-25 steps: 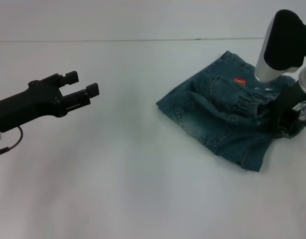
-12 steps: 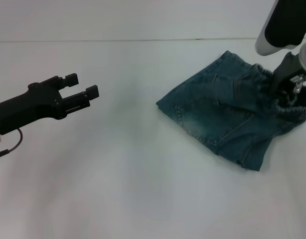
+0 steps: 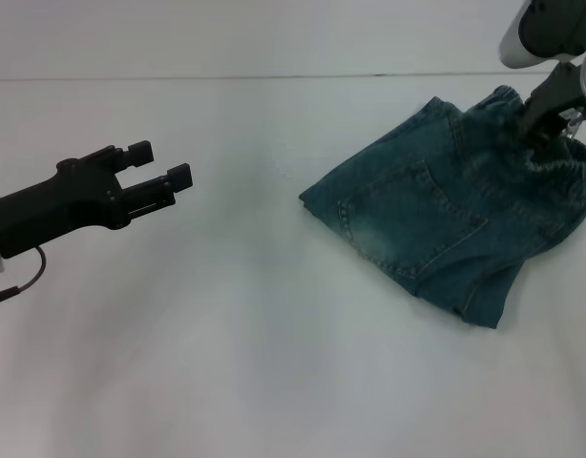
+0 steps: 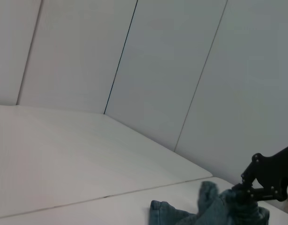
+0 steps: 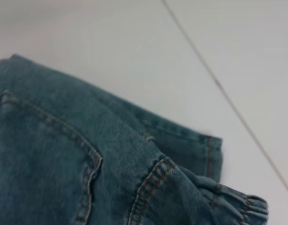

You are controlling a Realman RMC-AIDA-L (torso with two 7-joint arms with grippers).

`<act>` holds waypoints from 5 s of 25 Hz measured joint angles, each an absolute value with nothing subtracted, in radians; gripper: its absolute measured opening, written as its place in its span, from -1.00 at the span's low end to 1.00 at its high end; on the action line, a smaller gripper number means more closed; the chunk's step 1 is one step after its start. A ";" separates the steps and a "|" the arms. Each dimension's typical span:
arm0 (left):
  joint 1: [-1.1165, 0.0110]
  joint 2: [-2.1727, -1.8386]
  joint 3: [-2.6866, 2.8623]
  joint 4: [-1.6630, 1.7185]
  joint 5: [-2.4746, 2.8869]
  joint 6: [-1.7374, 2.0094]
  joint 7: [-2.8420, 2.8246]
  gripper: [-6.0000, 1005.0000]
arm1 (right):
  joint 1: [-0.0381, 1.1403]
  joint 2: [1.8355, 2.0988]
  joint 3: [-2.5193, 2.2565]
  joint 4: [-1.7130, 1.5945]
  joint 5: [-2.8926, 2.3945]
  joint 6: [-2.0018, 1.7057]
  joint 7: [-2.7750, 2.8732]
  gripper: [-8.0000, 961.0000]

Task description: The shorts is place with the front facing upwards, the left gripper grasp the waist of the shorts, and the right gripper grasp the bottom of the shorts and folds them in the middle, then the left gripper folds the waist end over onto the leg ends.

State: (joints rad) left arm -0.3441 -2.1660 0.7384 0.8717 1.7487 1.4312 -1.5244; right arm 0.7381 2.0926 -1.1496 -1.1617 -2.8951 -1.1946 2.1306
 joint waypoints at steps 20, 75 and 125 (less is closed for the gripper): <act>-0.342 -2.166 0.735 0.873 1.746 1.442 -1.524 0.57 | 0.771 2.093 -1.162 -0.981 -2.839 -0.891 2.126 -0.74; -0.278 -2.166 0.632 0.864 1.753 1.510 -1.434 0.57 | 0.298 2.093 -0.968 -0.821 -1.823 -0.975 1.262 0.04; -0.275 -2.166 0.608 0.854 1.748 1.533 -1.444 0.57 | 0.513 2.101 -1.106 -0.495 -1.754 -1.087 1.059 0.03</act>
State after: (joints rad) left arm -0.2754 -2.1660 0.6082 0.8544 1.7479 1.5325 -1.4438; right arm 0.5127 2.1009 -1.1058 -0.4946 -1.7545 -1.0869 1.0587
